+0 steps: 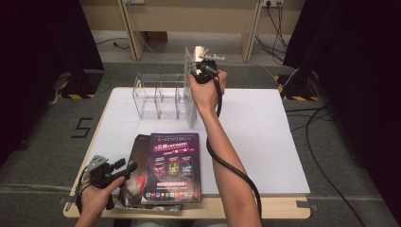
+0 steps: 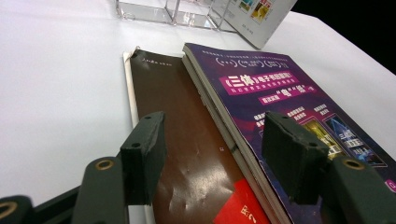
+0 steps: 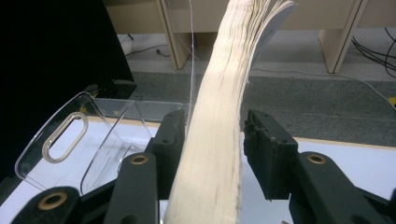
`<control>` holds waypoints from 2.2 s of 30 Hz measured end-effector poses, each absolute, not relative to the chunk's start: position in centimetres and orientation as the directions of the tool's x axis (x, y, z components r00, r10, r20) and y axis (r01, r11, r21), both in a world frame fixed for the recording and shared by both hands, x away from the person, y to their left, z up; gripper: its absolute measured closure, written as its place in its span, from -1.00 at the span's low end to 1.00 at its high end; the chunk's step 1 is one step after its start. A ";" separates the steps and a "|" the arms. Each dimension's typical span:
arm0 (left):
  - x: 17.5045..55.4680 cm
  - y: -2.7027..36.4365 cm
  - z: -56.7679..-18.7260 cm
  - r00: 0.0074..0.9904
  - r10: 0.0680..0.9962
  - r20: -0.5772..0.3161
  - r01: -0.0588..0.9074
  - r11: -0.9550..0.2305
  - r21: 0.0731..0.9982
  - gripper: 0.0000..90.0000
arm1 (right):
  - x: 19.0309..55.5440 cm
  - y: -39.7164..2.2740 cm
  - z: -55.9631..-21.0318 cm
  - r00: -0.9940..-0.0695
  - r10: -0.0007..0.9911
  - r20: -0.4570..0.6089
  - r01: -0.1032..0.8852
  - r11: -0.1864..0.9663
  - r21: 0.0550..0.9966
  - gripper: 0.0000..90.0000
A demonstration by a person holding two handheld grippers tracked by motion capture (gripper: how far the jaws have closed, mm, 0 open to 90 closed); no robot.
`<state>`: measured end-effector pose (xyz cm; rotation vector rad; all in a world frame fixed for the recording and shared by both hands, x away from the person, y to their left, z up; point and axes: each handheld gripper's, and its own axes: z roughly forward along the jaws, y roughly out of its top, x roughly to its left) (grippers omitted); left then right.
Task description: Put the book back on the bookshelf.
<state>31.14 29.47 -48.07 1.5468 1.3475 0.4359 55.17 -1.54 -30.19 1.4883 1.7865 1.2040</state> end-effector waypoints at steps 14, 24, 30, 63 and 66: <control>31.2 29.3 -48.1 0.320 0.890 -0.323 0.531 0.114 0.840 -0.13 | 53.7 -2.2 -30.6 -0.299 0.942 0.152 0.457 0.002 0.889 0.26; 31.1 29.4 -48.1 0.317 0.891 -0.324 0.530 0.116 0.840 -0.13 | 53.1 -2.7 -30.7 -0.312 0.935 0.169 0.448 -0.012 0.894 0.24; 31.2 29.4 -48.1 0.318 0.891 -0.325 0.530 0.117 0.840 -0.13 | 52.5 -3.0 -30.8 -0.316 0.934 0.166 0.443 -0.009 0.897 0.20; 31.2 28.8 -48.2 0.331 0.889 -0.315 0.534 0.099 0.840 -0.15 | 48.2 -4.9 -33.2 -0.393 0.910 0.130 0.418 0.050 0.907 0.11; 31.2 28.7 -48.1 0.334 0.889 -0.315 0.534 0.097 0.840 -0.15 | 47.9 -5.1 -33.5 -0.399 0.908 0.130 0.429 0.060 0.901 0.13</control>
